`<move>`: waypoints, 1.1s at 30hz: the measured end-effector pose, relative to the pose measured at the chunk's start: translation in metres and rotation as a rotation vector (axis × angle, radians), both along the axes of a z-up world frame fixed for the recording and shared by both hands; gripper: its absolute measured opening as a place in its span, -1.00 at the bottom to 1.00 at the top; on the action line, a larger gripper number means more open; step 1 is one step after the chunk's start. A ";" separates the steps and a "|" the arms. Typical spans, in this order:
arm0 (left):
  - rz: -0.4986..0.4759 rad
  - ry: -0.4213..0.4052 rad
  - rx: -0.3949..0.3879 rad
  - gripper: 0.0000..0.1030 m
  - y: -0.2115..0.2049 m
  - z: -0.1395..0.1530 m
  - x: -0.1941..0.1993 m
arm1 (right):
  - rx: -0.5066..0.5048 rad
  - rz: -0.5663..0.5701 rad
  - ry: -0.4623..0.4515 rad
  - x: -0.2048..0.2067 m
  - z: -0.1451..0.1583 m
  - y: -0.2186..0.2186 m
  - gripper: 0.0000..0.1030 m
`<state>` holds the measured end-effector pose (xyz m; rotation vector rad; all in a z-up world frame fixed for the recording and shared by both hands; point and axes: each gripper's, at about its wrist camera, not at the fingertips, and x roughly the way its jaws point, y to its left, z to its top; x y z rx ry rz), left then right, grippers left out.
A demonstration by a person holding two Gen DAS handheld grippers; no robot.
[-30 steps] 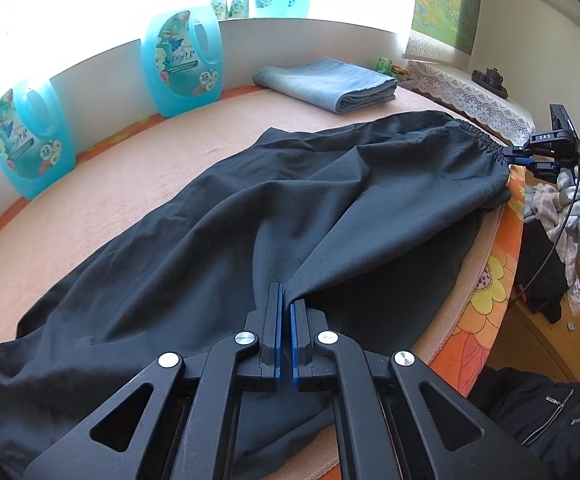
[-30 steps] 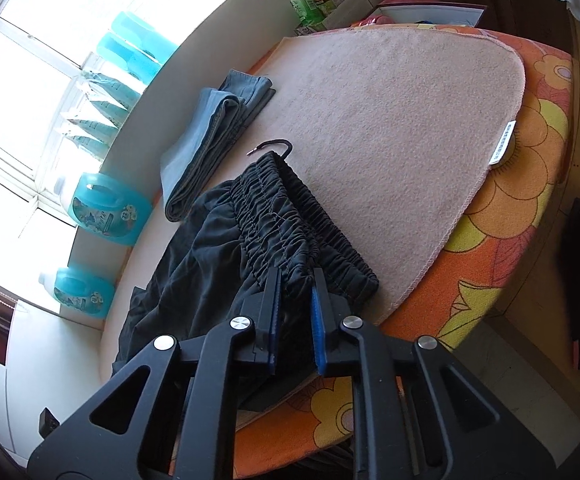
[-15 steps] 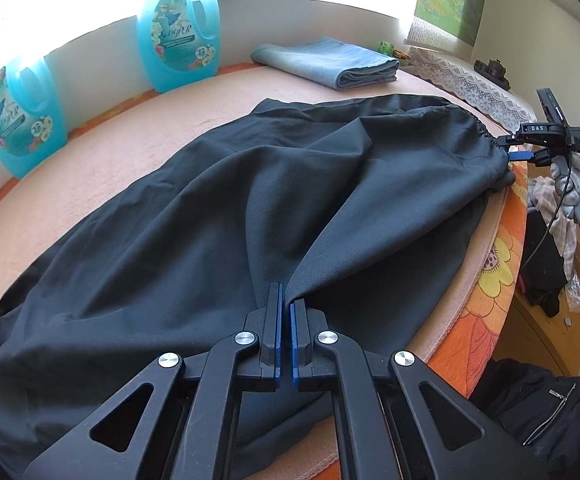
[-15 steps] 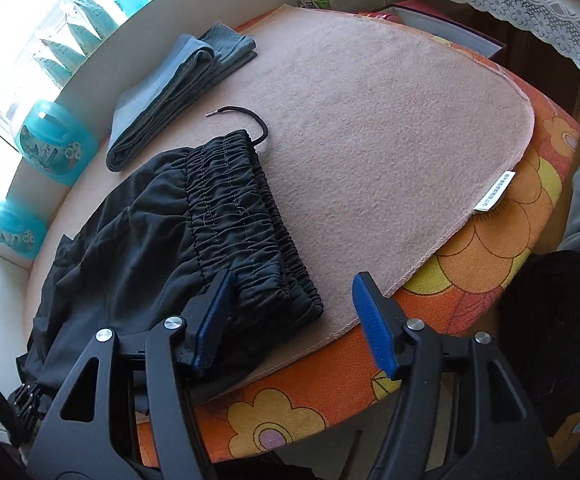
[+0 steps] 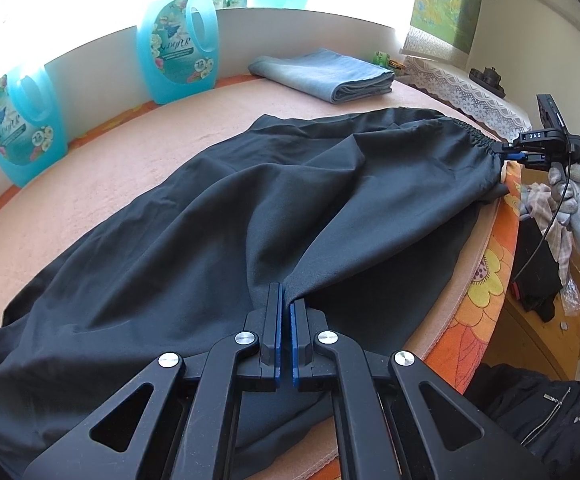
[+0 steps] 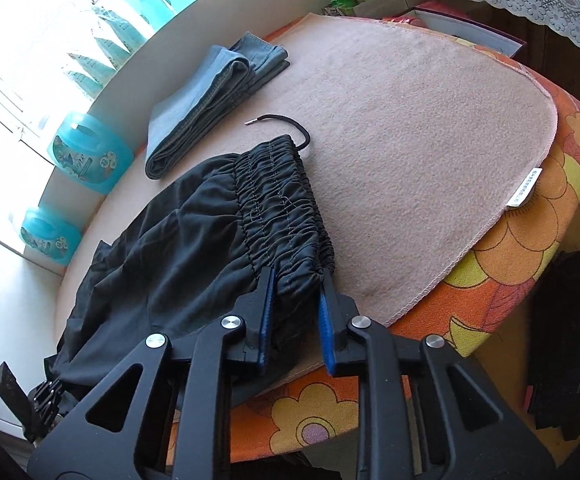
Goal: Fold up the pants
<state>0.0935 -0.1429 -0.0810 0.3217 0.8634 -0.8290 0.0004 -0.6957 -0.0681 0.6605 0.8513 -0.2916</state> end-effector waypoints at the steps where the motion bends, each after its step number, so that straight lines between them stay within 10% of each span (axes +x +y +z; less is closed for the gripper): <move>1: -0.001 -0.002 0.001 -0.96 0.000 0.000 -0.001 | -0.012 0.007 0.000 0.001 0.003 0.003 -0.62; 24: 0.000 0.018 0.021 -0.96 0.000 -0.010 0.000 | 0.245 -0.111 -0.073 -0.012 -0.040 -0.007 -0.17; 26: -0.001 0.020 0.024 -0.96 -0.001 -0.011 0.000 | 0.207 -0.111 -0.081 -0.008 -0.037 -0.005 -0.49; 33: -0.019 0.022 -0.011 -0.96 -0.010 0.001 -0.007 | -0.133 -0.071 -0.154 0.012 0.041 0.007 -0.63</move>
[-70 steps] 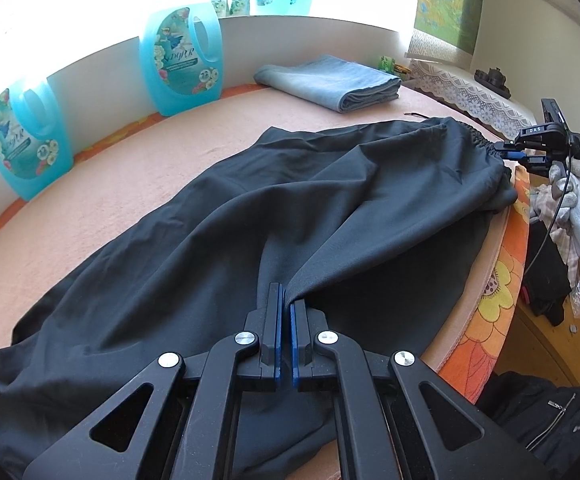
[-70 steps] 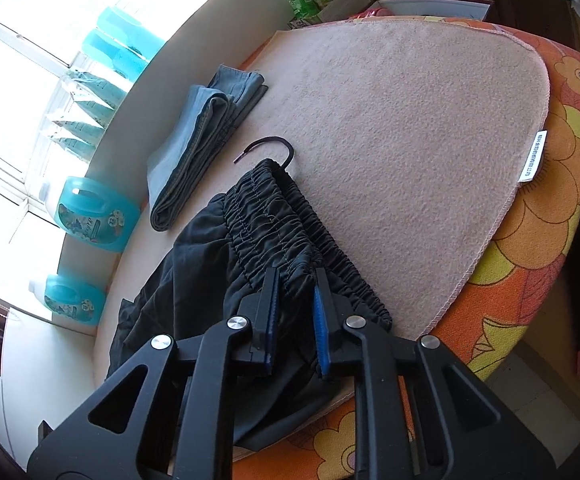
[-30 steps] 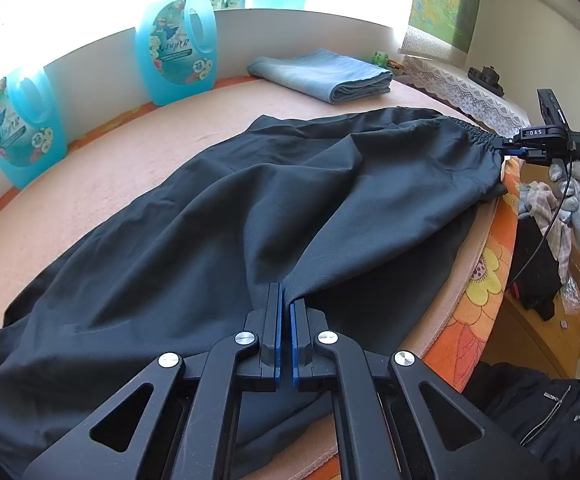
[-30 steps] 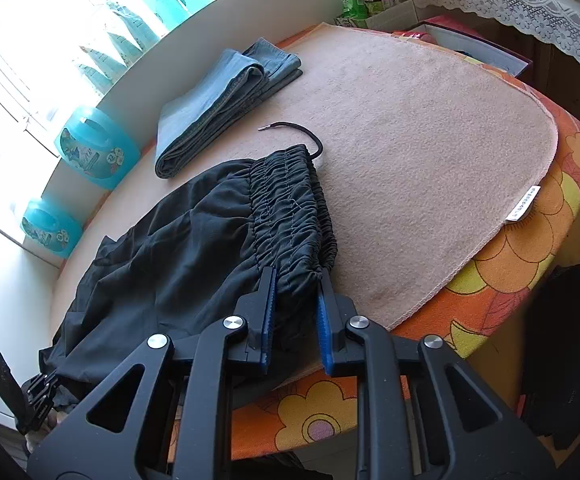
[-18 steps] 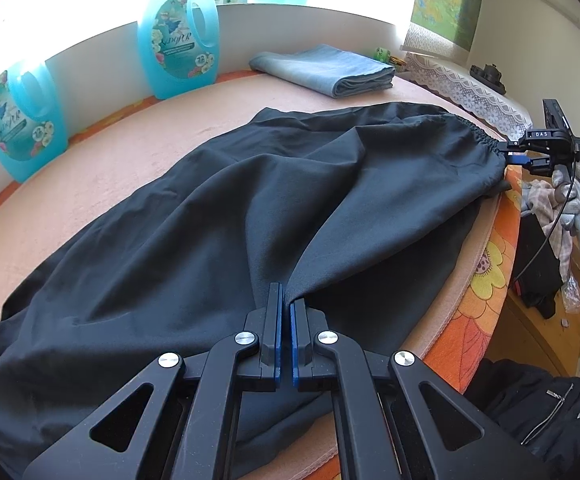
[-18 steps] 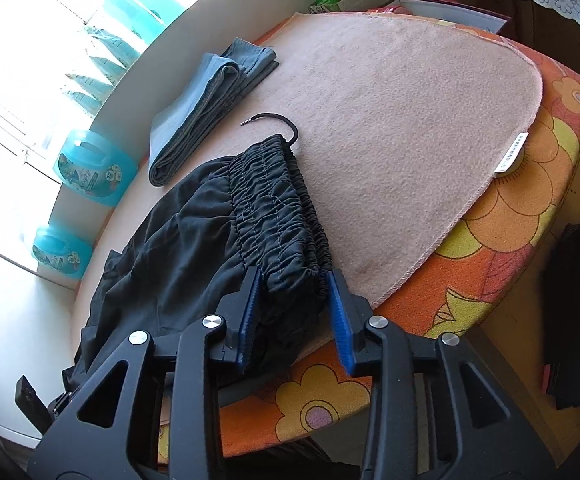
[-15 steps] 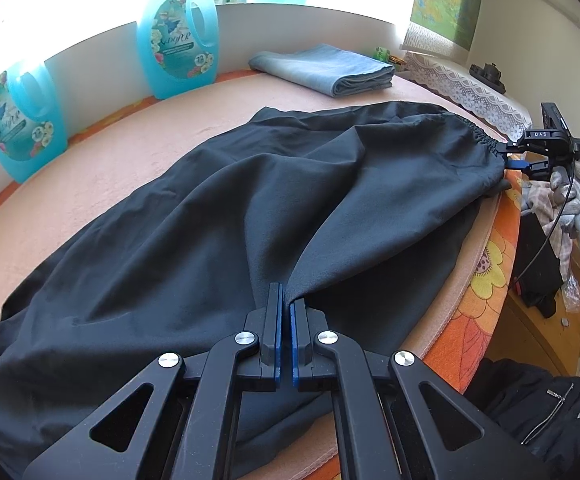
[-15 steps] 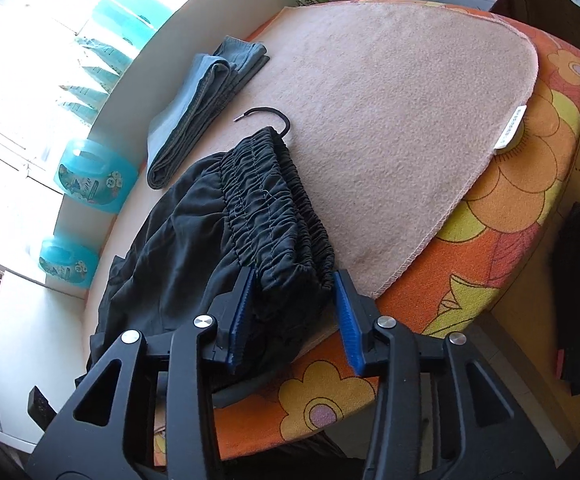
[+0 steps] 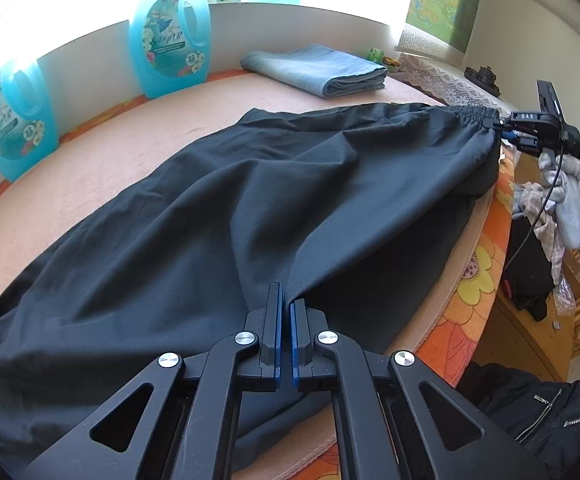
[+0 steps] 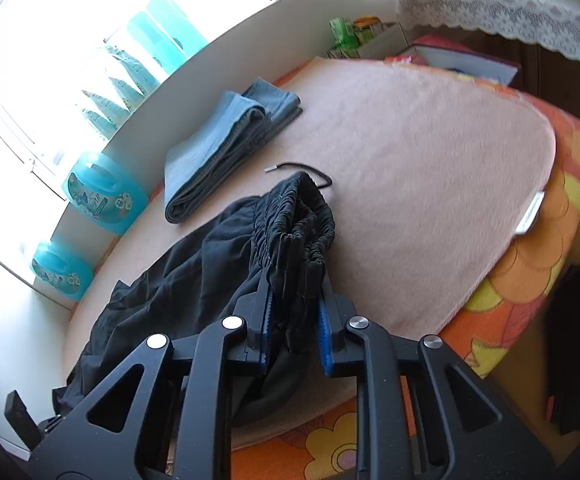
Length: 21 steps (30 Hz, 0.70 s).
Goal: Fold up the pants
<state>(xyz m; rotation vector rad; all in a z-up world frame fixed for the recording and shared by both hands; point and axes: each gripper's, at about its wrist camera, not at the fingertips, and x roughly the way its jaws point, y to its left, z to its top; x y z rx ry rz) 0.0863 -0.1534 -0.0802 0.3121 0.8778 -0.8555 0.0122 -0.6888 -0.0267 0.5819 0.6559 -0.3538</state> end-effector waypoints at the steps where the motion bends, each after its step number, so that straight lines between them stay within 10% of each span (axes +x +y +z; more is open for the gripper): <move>1: -0.011 -0.012 -0.004 -0.96 -0.004 0.004 -0.004 | -0.046 0.005 -0.017 0.003 0.016 0.002 -0.64; 5: -0.077 -0.015 -0.018 -0.96 -0.022 0.011 -0.018 | -0.170 -0.012 -0.067 0.002 0.050 0.002 -0.64; 13: -0.105 0.078 -0.025 -0.96 -0.029 -0.003 -0.025 | -0.083 -0.094 0.142 0.003 -0.040 -0.038 -0.64; 21: -0.126 0.100 -0.030 -0.96 -0.014 0.002 -0.039 | -0.134 -0.095 0.157 -0.003 -0.031 -0.033 -0.45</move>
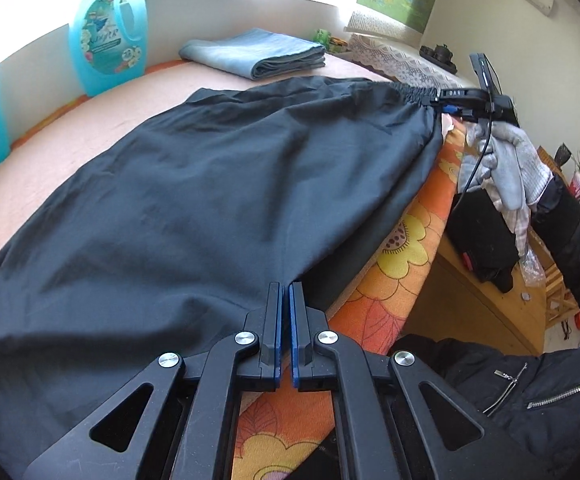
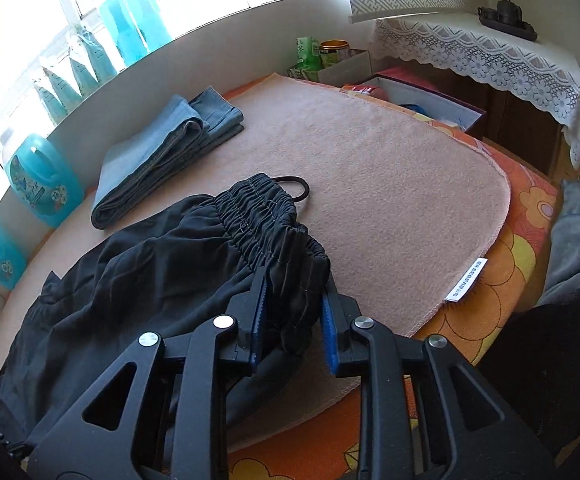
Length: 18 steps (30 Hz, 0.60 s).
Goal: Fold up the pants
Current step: 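Lay the pants flat on the towel and open both grippers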
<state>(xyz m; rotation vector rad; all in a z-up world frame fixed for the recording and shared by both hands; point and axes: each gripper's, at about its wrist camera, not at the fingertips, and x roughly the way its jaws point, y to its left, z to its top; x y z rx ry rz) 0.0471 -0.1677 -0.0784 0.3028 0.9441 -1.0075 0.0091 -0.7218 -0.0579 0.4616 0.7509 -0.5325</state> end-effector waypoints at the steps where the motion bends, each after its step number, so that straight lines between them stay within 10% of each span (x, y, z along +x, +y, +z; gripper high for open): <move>1: 0.008 0.008 -0.019 -0.95 0.009 0.003 0.002 | -0.015 -0.009 0.009 -0.002 0.003 0.002 -0.30; 5: 0.126 -0.027 -0.043 -0.42 0.051 0.017 0.003 | -0.122 -0.041 0.016 -0.019 0.023 0.017 -0.17; 14: 0.631 -0.081 0.031 -0.40 0.201 0.013 0.032 | -0.123 0.469 -0.063 -0.011 0.053 0.144 -0.17; 18: 0.699 -0.080 0.043 -0.40 0.233 0.004 0.025 | -0.097 0.671 -0.045 0.004 0.039 0.192 -0.17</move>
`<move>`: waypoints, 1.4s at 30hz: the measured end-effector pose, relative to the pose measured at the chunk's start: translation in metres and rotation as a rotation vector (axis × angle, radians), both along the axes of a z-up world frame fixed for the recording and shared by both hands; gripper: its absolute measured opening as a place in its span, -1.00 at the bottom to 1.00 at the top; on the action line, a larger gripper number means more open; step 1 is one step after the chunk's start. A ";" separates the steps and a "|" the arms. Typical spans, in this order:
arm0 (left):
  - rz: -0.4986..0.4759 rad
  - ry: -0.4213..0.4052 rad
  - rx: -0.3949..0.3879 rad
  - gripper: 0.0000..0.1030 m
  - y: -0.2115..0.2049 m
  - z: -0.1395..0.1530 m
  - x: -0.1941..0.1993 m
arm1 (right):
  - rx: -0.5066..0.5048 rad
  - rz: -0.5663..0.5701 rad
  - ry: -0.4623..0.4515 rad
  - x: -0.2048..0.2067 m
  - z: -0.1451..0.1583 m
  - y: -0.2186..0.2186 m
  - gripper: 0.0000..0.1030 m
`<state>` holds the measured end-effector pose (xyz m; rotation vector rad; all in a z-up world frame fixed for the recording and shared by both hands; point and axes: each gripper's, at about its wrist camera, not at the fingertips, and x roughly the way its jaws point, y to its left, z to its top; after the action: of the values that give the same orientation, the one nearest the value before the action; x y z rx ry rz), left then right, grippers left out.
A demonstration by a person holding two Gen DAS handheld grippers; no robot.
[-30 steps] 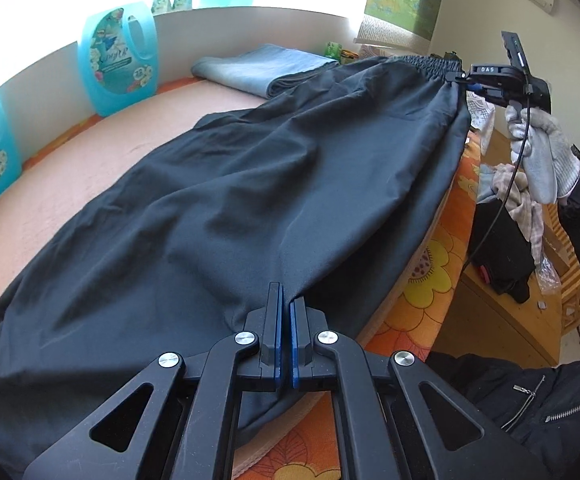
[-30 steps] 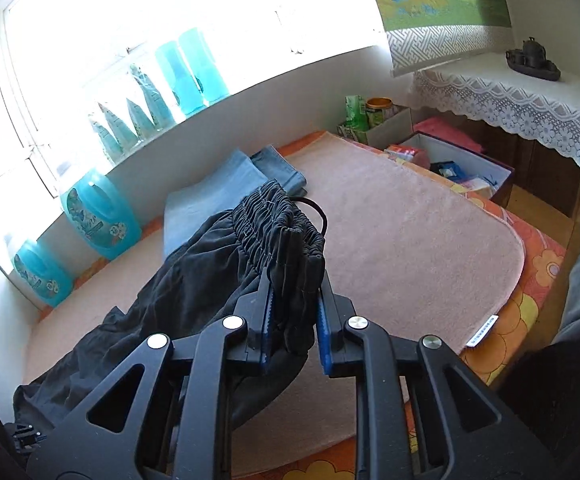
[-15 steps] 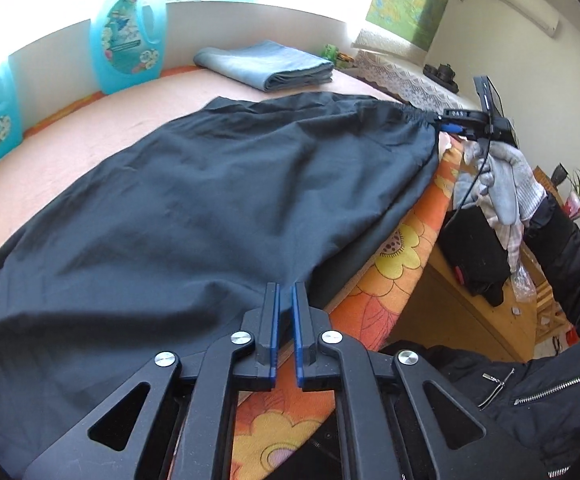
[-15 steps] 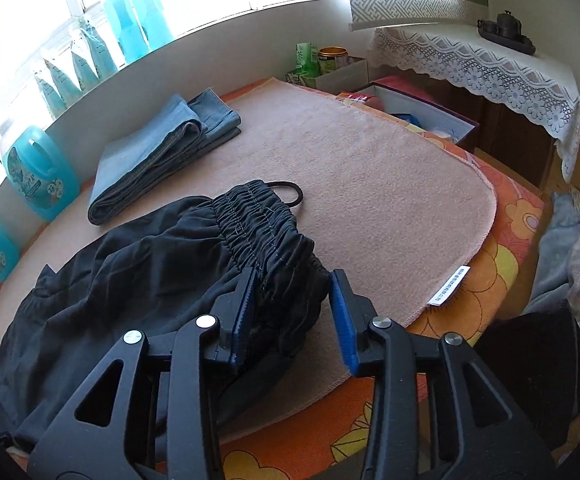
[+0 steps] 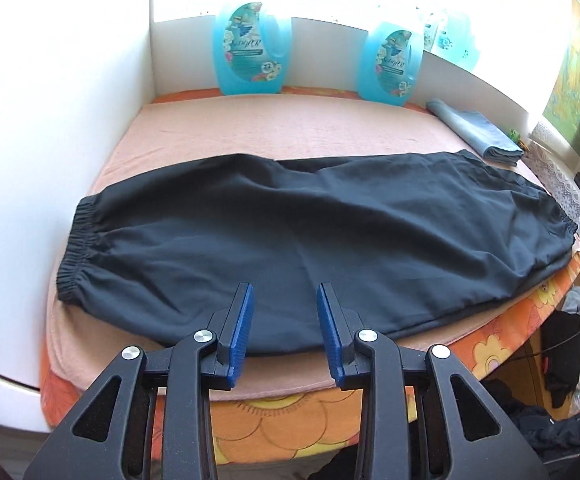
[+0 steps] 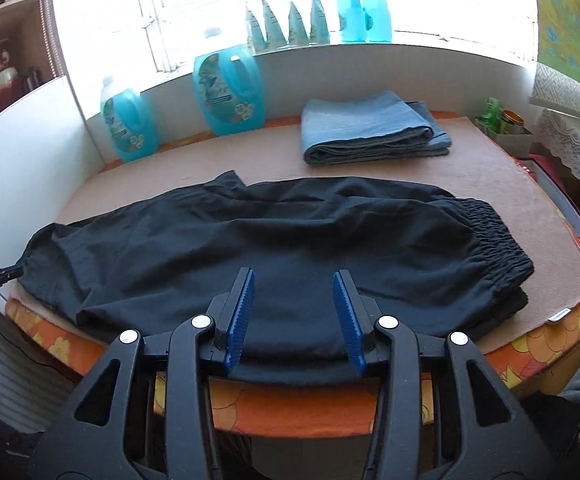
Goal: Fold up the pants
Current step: 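Lay the pants flat on the towel and open both grippers, then move both open grippers over the flattened pants toward the waistband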
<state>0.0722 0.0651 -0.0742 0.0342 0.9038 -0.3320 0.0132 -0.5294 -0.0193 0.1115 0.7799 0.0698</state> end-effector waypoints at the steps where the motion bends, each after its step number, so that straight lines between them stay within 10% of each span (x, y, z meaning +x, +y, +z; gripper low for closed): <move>1: 0.012 0.010 0.007 -0.40 0.004 -0.004 0.000 | -0.003 0.040 0.013 0.004 -0.006 0.010 -0.17; 21: 0.396 0.020 0.242 -0.20 0.085 -0.043 0.029 | -0.055 0.176 0.207 0.028 -0.062 0.045 -0.17; 33: 0.092 -0.142 0.105 -0.20 -0.015 0.027 0.054 | -0.005 0.204 0.071 0.087 0.012 0.025 -0.02; 42: -0.076 -0.084 0.107 -0.20 -0.084 0.005 0.090 | 0.074 0.278 0.280 0.236 -0.021 0.032 0.04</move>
<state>0.1626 -0.0193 -0.0690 0.1799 0.8376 -0.3505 0.2487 -0.4977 -0.0406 0.0831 1.0691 0.3522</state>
